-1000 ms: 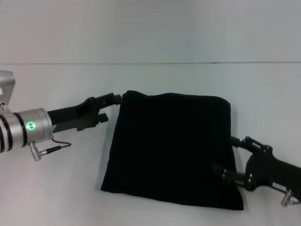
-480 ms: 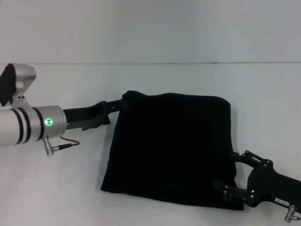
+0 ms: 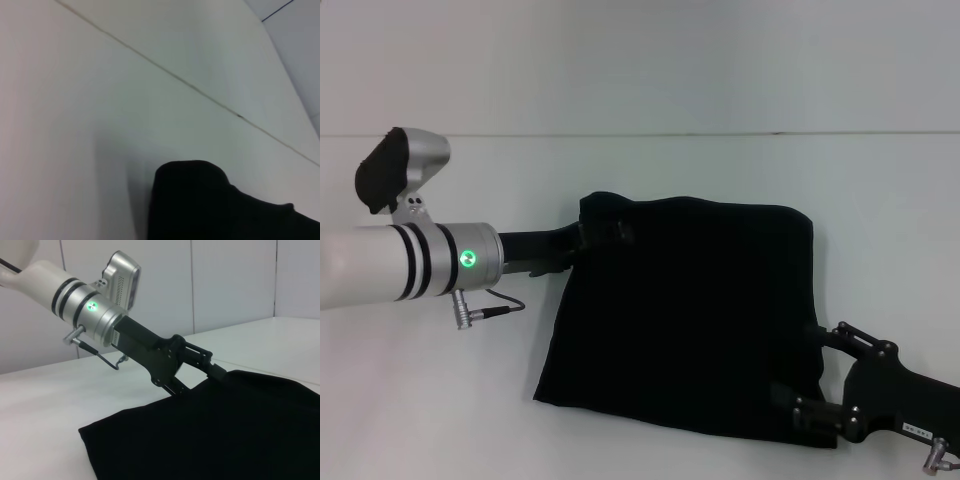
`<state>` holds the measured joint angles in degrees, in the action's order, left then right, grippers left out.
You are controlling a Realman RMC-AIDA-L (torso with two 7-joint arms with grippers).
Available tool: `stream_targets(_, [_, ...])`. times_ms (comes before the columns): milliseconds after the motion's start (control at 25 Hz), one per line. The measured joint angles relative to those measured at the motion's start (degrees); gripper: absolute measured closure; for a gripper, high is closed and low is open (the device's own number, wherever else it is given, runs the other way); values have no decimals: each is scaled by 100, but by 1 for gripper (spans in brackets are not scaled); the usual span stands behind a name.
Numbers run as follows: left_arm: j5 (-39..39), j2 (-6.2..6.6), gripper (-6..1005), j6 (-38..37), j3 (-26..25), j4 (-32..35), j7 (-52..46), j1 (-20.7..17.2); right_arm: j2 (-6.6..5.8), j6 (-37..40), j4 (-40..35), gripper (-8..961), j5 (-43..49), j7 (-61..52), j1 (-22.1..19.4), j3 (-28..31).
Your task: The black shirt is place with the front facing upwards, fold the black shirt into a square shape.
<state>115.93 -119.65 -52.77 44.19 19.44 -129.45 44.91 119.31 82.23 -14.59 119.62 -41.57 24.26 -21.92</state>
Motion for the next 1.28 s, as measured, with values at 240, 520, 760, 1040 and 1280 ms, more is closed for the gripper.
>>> stream_targets(240, [-13,-40,224,318,151,12,60,-4,5,80,0,23,0,0,7,-1])
stream_targets(520, [-22,-53,423,386,169,19,115,5,4,129,0,22,-5,0,9,28])
stream_targets(760, [-53,-57,575,415,126,26,144,18,4,117,0,23,-7,0,21,31])
stream_targets(1040, [-91,-95,770,613,115,76,160,77,11,74,0,23,-35,0,48,65])
stream_targets(1280, [-119,-125,935,977,112,106,184,234,13,97,0,23,-42,0,64,140])
